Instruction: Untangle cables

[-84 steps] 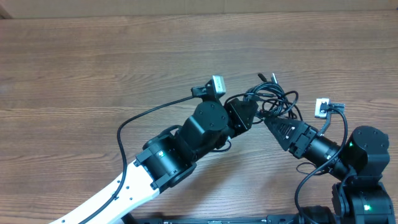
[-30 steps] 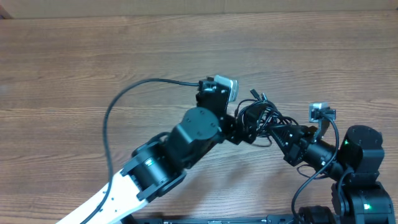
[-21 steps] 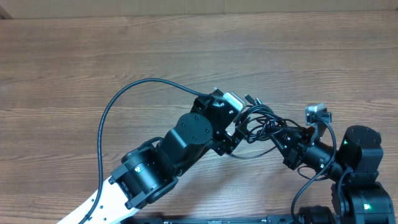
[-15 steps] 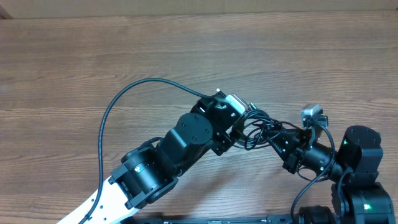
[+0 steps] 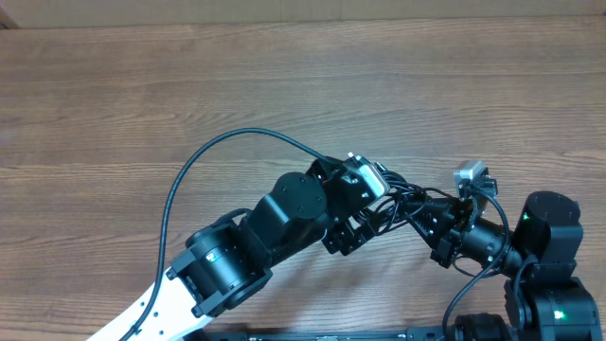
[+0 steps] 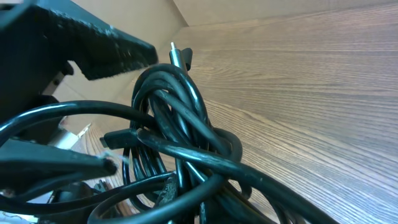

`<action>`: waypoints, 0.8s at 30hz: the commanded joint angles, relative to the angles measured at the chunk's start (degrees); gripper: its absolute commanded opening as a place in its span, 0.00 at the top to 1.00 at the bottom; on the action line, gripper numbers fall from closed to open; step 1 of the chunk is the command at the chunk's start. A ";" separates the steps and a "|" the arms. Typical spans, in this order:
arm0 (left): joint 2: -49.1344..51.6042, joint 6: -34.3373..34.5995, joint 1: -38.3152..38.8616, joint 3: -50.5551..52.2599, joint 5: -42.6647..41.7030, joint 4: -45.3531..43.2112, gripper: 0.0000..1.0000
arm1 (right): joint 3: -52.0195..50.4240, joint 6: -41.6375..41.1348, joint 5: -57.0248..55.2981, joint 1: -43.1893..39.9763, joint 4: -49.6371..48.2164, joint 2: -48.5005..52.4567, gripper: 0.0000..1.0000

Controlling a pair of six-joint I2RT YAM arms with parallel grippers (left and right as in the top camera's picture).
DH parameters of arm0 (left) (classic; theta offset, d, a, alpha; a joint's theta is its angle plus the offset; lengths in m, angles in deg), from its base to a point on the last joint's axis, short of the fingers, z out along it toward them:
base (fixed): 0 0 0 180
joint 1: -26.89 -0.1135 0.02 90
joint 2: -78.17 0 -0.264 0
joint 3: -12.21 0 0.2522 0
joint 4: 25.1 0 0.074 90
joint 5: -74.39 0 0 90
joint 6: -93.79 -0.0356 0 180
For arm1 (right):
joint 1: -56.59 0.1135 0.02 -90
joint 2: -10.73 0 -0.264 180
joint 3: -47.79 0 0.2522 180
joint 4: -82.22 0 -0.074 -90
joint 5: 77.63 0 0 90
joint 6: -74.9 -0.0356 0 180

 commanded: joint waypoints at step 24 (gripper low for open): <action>1.05 6.47 -0.33 -0.66 10.05 -1.44 0.96 | 1.46 3.50 2.60 0.33 1.18 -0.24 0.96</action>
